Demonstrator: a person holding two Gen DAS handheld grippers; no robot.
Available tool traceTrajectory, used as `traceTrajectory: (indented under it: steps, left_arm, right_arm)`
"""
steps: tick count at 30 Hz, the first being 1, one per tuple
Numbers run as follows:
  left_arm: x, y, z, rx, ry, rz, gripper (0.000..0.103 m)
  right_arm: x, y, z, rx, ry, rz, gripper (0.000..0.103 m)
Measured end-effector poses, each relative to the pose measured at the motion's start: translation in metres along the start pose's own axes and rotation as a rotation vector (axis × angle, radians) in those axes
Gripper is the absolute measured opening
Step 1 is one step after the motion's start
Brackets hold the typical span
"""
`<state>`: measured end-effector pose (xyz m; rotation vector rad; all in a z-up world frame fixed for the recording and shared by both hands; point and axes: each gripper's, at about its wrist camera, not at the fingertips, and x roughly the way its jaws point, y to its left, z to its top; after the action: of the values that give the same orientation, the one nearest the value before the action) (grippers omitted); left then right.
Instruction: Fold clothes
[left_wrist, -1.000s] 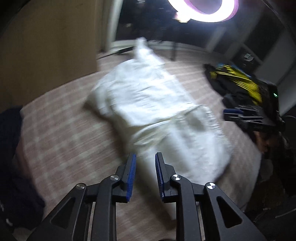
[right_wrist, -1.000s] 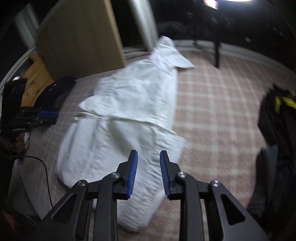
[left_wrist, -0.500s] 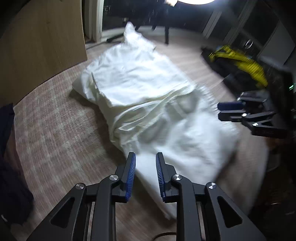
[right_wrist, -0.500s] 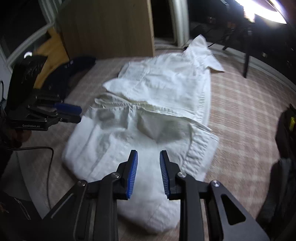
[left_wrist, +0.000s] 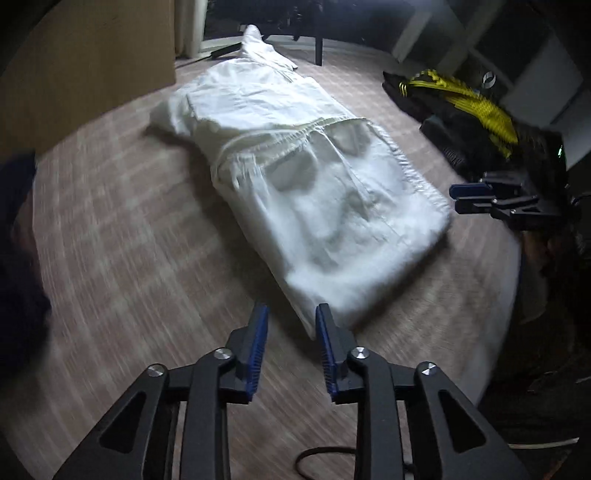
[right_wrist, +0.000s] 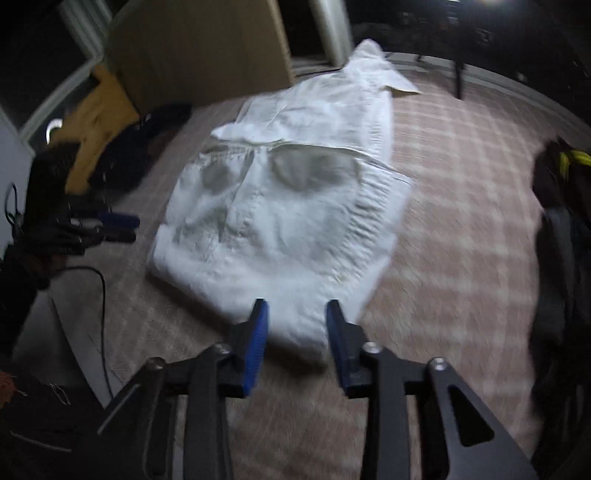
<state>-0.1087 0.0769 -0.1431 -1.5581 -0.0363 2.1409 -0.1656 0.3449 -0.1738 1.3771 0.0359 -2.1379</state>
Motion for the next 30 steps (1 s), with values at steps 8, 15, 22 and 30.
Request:
traceTrajectory:
  steps: [8,15,22,30]
  left_arm:
    - [0.037,-0.013,-0.007,-0.131,0.014,-0.071,0.034]
    - [0.023,-0.018,-0.010,-0.110,-0.065,-0.086,0.010]
    - [0.027,-0.007,-0.015,-0.156,-0.027,-0.084,0.017]
    - [0.034,-0.011,0.018,-0.141,-0.061,-0.029,0.005]
  right_arm:
    - [0.035,-0.023,-0.014,0.136,0.026,0.054,0.049]
    - [0.037,-0.003,-0.011,0.022,0.004,0.019,0.011]
    - [0.032,-0.004,-0.010,-0.043,0.070,-0.009,0.016]
    - [0.046,-0.008,0.013,-0.023,0.062,-0.036,0.038]
